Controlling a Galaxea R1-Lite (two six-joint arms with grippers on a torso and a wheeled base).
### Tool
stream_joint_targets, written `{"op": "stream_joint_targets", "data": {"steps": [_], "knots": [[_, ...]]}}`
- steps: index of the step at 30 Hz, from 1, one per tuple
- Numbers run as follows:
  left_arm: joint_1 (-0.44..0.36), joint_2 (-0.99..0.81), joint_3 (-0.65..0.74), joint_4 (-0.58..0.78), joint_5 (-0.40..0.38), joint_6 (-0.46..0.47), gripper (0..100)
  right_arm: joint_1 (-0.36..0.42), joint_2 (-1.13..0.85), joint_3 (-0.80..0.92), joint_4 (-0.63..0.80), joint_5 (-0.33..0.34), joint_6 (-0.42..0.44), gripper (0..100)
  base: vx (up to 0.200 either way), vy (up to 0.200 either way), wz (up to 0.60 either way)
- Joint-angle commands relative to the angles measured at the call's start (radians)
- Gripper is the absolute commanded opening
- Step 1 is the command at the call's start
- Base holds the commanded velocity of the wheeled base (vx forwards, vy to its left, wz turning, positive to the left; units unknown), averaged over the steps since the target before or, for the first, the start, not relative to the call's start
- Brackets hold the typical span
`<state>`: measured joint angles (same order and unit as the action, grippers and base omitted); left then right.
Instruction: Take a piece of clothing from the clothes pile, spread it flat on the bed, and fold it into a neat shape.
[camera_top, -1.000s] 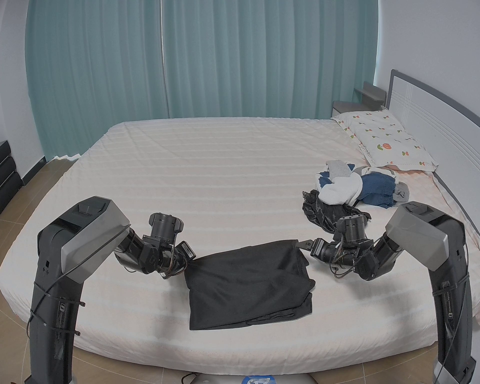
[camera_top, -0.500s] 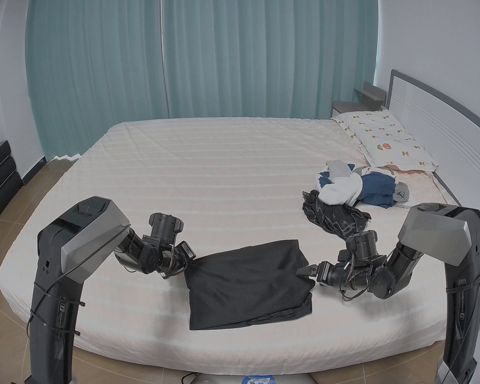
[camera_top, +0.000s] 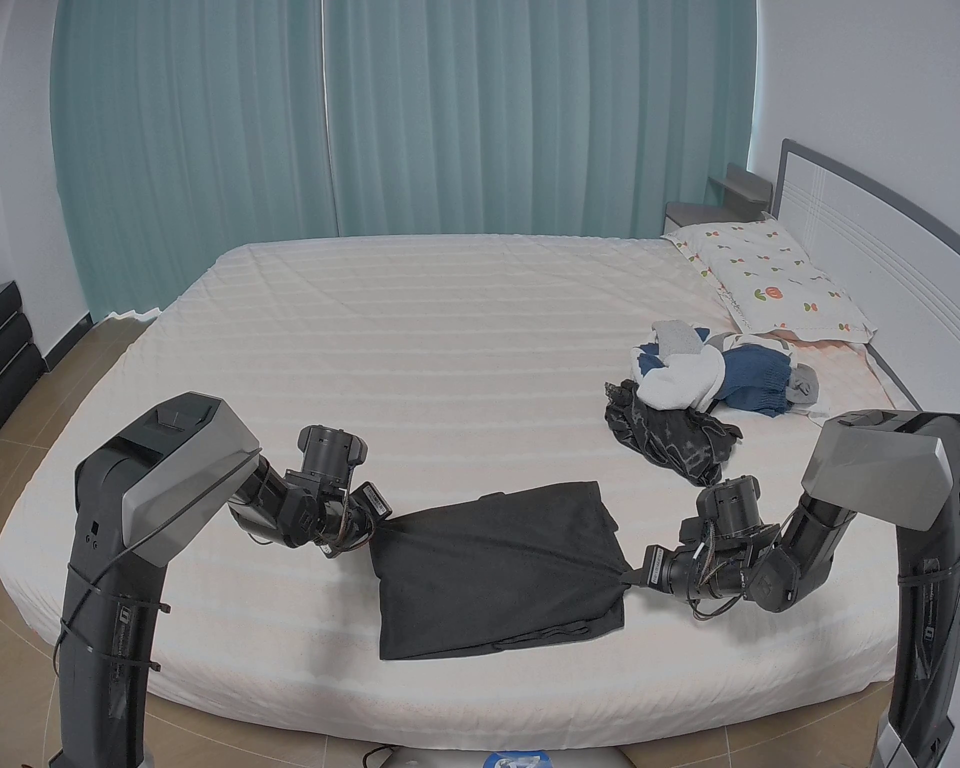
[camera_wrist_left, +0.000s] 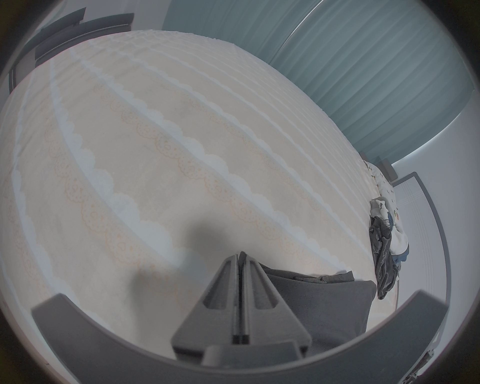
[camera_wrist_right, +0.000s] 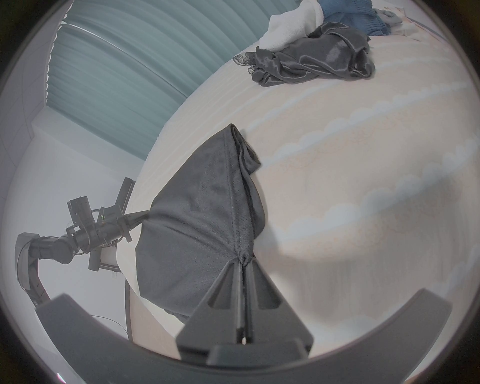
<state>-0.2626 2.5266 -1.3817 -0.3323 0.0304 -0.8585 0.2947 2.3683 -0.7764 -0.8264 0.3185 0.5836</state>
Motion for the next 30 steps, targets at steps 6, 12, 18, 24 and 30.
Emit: {"op": "stream_joint_targets", "data": {"steps": [6,12,18,24,30], "knots": [[0.0,0.001,0.0,0.001,0.0,-0.001,0,0.0,-0.041,0.06,-0.004,0.016,-0.001,0,0.0,0.0,0.0],[0.0,0.001,0.0,0.001,0.0,-0.001,0,0.003,-0.031,0.051,0.0,0.017,-0.001,0,0.0,0.0,0.0],[0.0,0.0,0.0,-0.002,0.0,-0.001,0,0.008,-0.043,0.06,-0.004,0.013,-0.019,100,0.0,0.0,0.0],[0.0,-0.011,0.01,-0.004,-0.001,-0.002,100,-0.002,-0.072,0.037,-0.017,0.016,0.007,100,0.0,0.0,0.0],[0.0,-0.031,0.015,-0.005,0.002,-0.005,100,0.003,-0.064,0.008,-0.031,0.008,0.073,100,0.0,0.0,0.0]]}}
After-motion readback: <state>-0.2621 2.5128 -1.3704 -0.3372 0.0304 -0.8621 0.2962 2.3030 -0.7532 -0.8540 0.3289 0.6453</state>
